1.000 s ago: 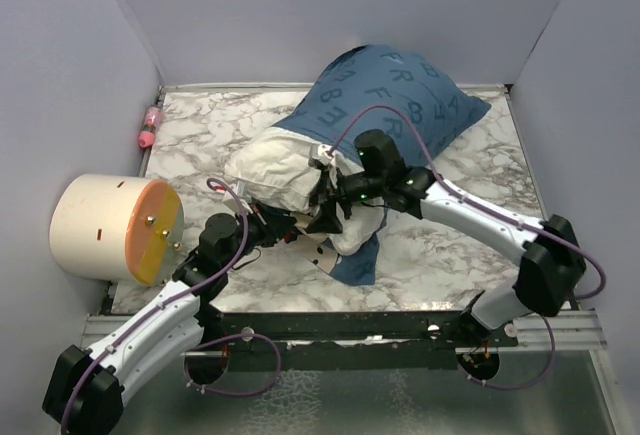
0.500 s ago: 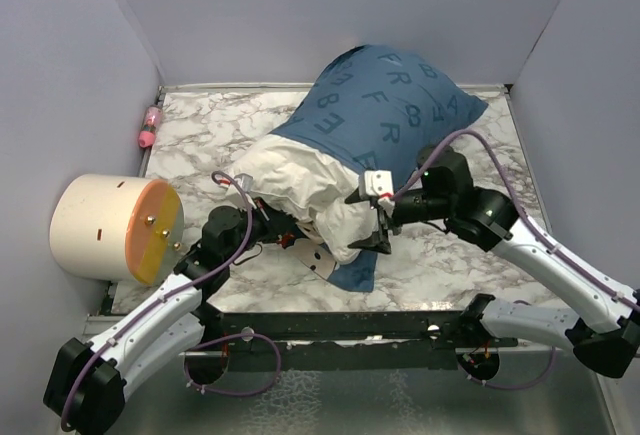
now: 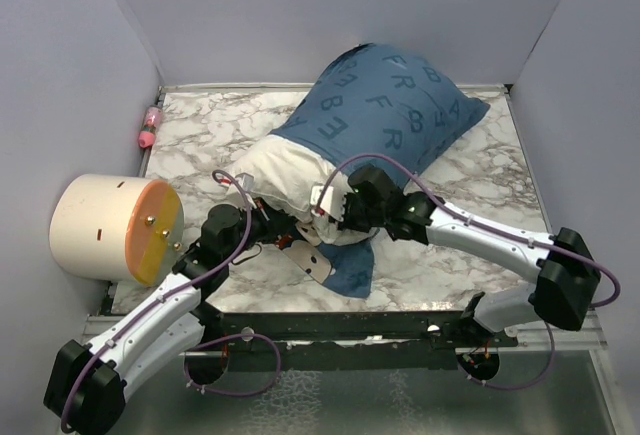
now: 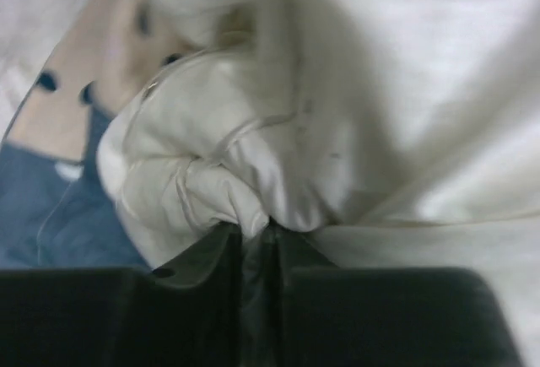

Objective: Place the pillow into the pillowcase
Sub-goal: Stuff the pillow into the pillowcase.

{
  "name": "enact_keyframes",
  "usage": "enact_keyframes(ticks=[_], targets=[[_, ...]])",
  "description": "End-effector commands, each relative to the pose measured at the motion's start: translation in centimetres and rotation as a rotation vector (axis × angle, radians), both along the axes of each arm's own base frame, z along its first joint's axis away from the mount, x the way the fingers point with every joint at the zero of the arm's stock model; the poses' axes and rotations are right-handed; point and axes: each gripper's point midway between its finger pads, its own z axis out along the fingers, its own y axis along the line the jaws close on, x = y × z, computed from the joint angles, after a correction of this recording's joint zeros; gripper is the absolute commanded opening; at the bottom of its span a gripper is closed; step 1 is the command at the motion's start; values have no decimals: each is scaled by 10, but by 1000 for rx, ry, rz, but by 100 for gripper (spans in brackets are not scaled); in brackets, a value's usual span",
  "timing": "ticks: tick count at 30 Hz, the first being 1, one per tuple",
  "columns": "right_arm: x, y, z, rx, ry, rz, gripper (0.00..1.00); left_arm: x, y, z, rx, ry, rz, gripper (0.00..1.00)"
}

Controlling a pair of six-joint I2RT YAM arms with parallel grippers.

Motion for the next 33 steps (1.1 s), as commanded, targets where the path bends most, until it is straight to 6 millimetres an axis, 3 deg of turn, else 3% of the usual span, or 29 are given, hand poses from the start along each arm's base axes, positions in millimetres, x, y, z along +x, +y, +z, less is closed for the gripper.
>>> enact_keyframes(ticks=[1,3,5,7,10,15,18,21,24,30,33], targets=[[94,31,77,221,-292,-319,2,-9,-14,54,-132,-128,-92,0],[114,45,78,243,-285,-389,1,-12,-16,55,-149,-126,-105,0],[131,53,67,252,-272,-465,1,-14,-18,59,-168,-130,-118,0],[144,59,46,258,-240,-535,1,-17,-19,66,-189,-139,-131,0],[144,64,-1,211,-158,-568,1,-22,-21,77,-210,-159,-154,0],[111,45,-83,112,-5,-557,1,-27,-19,106,-235,-209,-167,0],[75,42,-108,124,134,-480,1,-26,-17,122,-236,-236,-160,0],[36,40,-121,144,276,-398,1,-22,-15,139,-233,-274,-137,0],[11,30,-129,151,350,-372,1,-16,-14,155,-221,-307,-121,0],[-9,30,-125,189,434,-357,1,-15,-11,145,-185,-270,-103,0],[-17,40,-130,163,511,-321,1,-16,-3,159,-174,-296,-71,0]])
